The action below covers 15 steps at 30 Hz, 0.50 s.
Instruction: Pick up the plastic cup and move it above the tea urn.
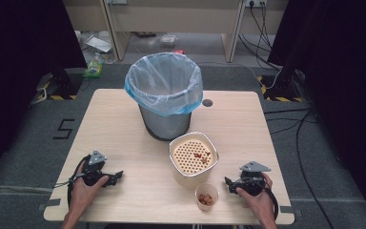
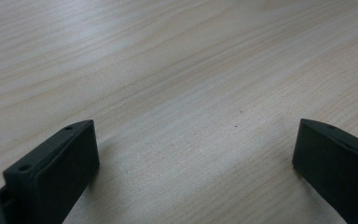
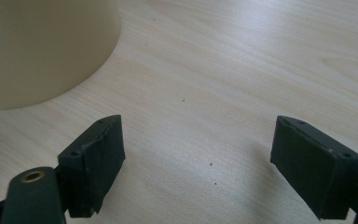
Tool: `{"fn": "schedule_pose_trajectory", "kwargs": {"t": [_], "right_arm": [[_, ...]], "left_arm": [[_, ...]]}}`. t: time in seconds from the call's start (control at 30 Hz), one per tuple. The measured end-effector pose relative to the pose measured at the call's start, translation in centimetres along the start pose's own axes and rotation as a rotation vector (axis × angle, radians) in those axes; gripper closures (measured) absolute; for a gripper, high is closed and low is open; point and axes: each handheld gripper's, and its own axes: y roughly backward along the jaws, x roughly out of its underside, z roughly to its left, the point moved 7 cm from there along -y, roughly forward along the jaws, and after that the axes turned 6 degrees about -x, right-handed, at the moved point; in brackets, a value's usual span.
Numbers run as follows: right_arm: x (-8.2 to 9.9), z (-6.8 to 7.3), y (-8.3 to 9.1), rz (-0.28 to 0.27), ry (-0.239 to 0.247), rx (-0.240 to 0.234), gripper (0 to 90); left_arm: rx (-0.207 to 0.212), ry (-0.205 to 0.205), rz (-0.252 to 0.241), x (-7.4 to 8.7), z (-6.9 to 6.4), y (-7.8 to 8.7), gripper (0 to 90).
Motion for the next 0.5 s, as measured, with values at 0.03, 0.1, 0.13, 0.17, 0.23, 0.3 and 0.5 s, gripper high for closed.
{"fn": "schedule_pose_trajectory", "kwargs": {"t": [0.03, 0.1, 0.13, 0.17, 0.23, 0.3, 0.5], "right_arm": [[0.0, 0.1, 0.1, -0.002, 0.0, 0.002, 19.0], [-0.2, 0.3, 0.6, -0.008, -0.002, 0.007, 20.5], [-0.2, 0.4, 0.7, -0.009, -0.005, 0.006, 20.8], [-0.3, 0.5, 0.9, -0.009, -0.005, 0.01, 21.1], [-0.3, 0.8, 1.3, -0.008, -0.005, 0.019, 23.5], [-0.4, 1.2, 1.7, -0.007, -0.009, 0.023, 25.1], [-0.5, 3.2, 3.5, -0.014, -0.03, 0.013, 28.3]], "left_arm": [[0.0, 0.0, 0.0, 0.0, 0.0, 0.0, 0.0], [0.0, 0.0, 0.0, 0.0, 0.0, 0.0, 0.0], [0.0, 0.0, 0.0, 0.0, 0.0, 0.0, 0.0], [0.0, 0.0, 0.0, 0.0, 0.0, 0.0, 0.0], [0.0, 0.0, 0.0, 0.0, 0.0, 0.0, 0.0], [0.001, 0.0, -0.001, 0.0, 0.0, 0.0, 0.0], [0.0, 0.0, 0.0, 0.0, 0.0, 0.0, 0.0]]}}
